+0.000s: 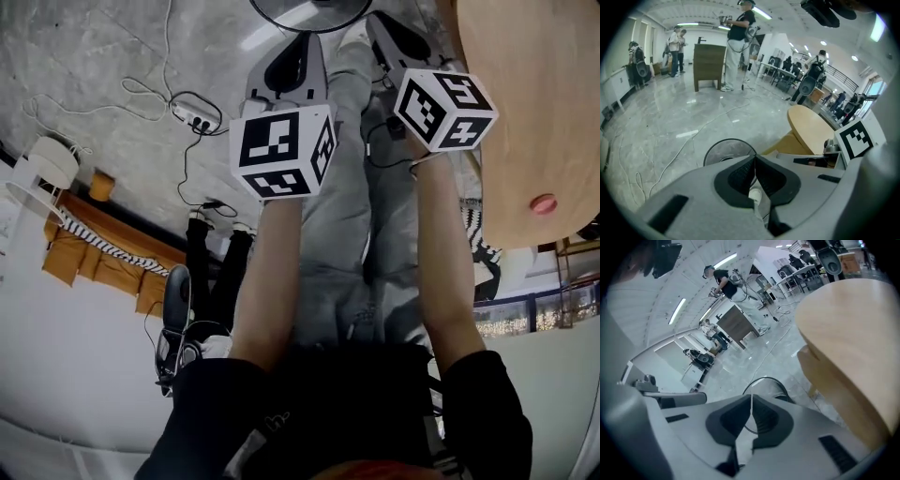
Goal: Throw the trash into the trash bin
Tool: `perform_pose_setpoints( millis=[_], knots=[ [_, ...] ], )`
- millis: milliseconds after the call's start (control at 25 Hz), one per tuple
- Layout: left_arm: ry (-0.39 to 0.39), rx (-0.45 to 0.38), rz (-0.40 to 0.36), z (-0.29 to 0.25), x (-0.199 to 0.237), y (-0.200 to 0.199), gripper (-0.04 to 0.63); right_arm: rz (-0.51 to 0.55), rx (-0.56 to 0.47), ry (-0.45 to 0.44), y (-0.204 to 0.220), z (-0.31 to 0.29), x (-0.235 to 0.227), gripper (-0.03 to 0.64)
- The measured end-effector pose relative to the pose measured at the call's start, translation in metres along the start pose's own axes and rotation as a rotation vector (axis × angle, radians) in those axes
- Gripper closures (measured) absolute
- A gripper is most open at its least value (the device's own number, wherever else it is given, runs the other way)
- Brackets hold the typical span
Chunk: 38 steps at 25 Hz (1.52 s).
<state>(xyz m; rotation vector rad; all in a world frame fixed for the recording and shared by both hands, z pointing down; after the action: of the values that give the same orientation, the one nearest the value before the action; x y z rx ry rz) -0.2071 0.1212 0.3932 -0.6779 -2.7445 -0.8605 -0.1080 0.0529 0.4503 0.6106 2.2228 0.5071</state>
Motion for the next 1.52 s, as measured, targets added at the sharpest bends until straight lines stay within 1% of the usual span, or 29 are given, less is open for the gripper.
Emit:
perform_pose_setpoints(
  millis=[160, 280, 400, 520, 800, 1080, 1200, 1320, 1440, 1520],
  knots=[
    [0.069, 0.018, -0.096, -0.004, -0.041, -0.011, 0.584, -0.033, -0.072, 0.034, -0.009, 0.046, -0.007, 0.601],
    [0.13, 0.036, -0.187, -0.006, -0.079, -0.014, 0.584, -0.085, -0.148, 0.077, -0.009, 0.089, -0.019, 0.601],
    [0.183, 0.054, -0.269, -0.012, -0.111, -0.019, 0.584, -0.142, -0.224, 0.13, -0.013, 0.125, -0.031, 0.601],
    [0.23, 0.075, -0.339, -0.017, -0.142, -0.018, 0.584, -0.198, -0.286, 0.191, -0.008, 0.157, -0.048, 0.601],
    [0.364, 0.128, -0.515, -0.016, -0.238, 0.012, 0.584, -0.313, -0.419, 0.357, 0.025, 0.249, -0.094, 0.601],
    [0.46, 0.197, -0.66, -0.01, -0.317, 0.067, 0.584, -0.416, -0.523, 0.52, 0.075, 0.339, -0.136, 0.601],
    [0.499, 0.218, -0.719, -0.007, -0.351, 0.087, 0.584, -0.444, -0.553, 0.602, 0.096, 0.376, -0.151, 0.601],
    [0.534, 0.239, -0.772, -0.004, -0.38, 0.105, 0.584, -0.457, -0.558, 0.704, 0.117, 0.409, -0.164, 0.601],
    [0.574, 0.253, -0.822, -0.003, -0.407, 0.12, 0.584, -0.44, -0.512, 0.821, 0.135, 0.435, -0.181, 0.6],
    [0.593, 0.259, -0.842, -0.003, -0.422, 0.129, 0.584, -0.406, -0.464, 0.874, 0.143, 0.447, -0.191, 0.6]
  ],
)
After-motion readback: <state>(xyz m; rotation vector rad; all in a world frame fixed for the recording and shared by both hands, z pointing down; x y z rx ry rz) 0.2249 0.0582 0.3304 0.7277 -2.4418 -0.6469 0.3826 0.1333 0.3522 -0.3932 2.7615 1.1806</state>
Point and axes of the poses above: the fingertips, and each gripper's own axes: z backward along the fingers, x to its left, y out of its underside, the point moved 4 cm from there along z, backward along the fingers, and after that the axes turned 6 degrees about z, right-handed, at the moved point
